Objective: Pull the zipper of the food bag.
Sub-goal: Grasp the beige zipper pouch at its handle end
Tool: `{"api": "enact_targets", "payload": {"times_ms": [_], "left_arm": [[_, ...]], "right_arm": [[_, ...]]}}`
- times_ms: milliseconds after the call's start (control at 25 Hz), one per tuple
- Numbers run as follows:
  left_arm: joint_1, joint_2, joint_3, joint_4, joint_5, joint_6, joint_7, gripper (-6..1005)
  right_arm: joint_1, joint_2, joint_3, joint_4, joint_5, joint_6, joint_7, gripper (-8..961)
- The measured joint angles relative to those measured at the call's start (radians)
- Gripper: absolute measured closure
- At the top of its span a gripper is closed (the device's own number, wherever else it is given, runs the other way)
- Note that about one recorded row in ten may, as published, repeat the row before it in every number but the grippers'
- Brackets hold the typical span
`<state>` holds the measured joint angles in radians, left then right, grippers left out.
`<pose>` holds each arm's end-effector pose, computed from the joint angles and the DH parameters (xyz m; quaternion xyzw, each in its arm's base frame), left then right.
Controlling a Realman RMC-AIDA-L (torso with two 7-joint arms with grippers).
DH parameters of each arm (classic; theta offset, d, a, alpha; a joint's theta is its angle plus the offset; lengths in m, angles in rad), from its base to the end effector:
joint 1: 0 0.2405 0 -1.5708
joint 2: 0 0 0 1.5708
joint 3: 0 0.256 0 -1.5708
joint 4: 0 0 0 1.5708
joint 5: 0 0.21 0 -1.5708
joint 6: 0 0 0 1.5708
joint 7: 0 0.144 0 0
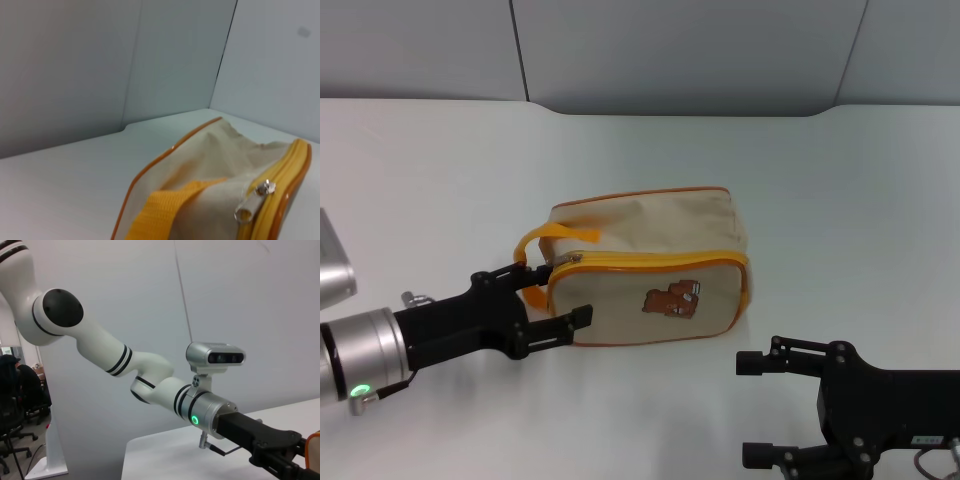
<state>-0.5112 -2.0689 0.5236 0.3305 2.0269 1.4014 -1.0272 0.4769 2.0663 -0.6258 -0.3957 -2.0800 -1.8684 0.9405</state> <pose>-0.3029 0.3061 -0.0405 -0.9228 -0.2234 -0.2475 0.1930 0.2670 0.2494 -0.0271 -0.9373 0.0926 0.3359 0.0089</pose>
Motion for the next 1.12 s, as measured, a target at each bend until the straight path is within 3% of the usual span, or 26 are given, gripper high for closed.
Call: {"api": "enact_targets", "payload": {"times_ms": [120, 760, 880, 1120], "left_arm": [[-0.016, 0.001, 0.000, -0.004, 0.000, -0.004, 0.000, 195], [-0.014, 0.001, -0.007, -0.002, -0.007, 0.020, 0.020, 602], [-0.013, 0.002, -0.008, -0.001, -0.008, 0.029, 0.020, 719], [-0.014, 0.011, -0.007, 0.015, -0.009, 0.145, 0.016, 843]], "right_arm": [[0.000, 0.000, 0.000, 0.000, 0.000, 0.000, 0.000, 111], [-0.001, 0.001, 0.019, -0.002, 0.000, 0.000, 0.000, 110], [-0.001, 0.001, 0.026, -0.002, 0.000, 0.000, 0.000, 110], [-0.001, -0.001, 0.072, -0.002, 0.001, -0.012, 0.006, 110]]}}
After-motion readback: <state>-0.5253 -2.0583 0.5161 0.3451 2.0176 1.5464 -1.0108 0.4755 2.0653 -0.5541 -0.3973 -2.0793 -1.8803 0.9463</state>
